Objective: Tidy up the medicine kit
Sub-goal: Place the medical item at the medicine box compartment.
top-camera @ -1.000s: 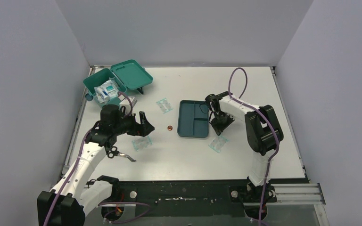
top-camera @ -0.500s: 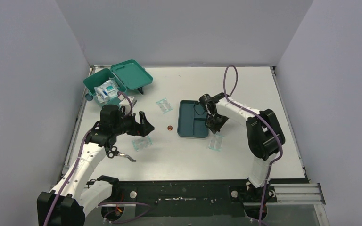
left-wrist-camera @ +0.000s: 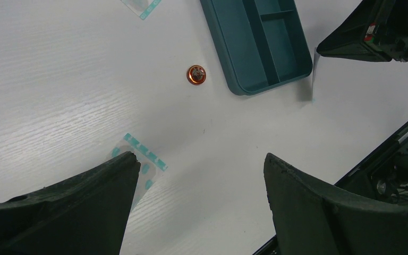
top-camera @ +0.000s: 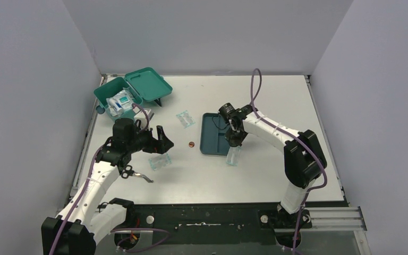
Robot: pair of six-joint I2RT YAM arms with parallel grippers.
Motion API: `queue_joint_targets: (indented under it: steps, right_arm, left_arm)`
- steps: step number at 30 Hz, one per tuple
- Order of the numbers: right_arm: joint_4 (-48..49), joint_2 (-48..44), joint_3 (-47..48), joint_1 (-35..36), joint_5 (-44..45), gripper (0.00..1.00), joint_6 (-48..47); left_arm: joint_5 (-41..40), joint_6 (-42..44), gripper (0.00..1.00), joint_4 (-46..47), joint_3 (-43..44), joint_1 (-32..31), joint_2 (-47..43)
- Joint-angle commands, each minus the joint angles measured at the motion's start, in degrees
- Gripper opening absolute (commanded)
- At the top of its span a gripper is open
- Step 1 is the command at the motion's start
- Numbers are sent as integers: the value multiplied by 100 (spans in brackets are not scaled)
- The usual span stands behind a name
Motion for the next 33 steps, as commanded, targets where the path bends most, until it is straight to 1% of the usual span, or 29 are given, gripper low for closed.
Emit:
queue_joint_targets:
  steps: [1,5,13,23,33]
  right_arm:
    - [558,6,446,49,-219,0,-462]
    - [914,151,551,70,-379,0,-912]
    - [1243,372,716,81,-181,0,-1312]
    - [1257,897,948,79,-168,0,-1241]
    - [1469,1085,938,30,-73,0,-1223]
  left_arm:
    - [-28,92,85,192,-6,-23,-130]
    - [-31,92,85,193,-15,-26,-141]
    - [-45,92,85,184,-16,-23,-165]
    - [-73,92,86,166,-17,-24,-187]
    - [-83,92,86,167,-18,-23,-176]
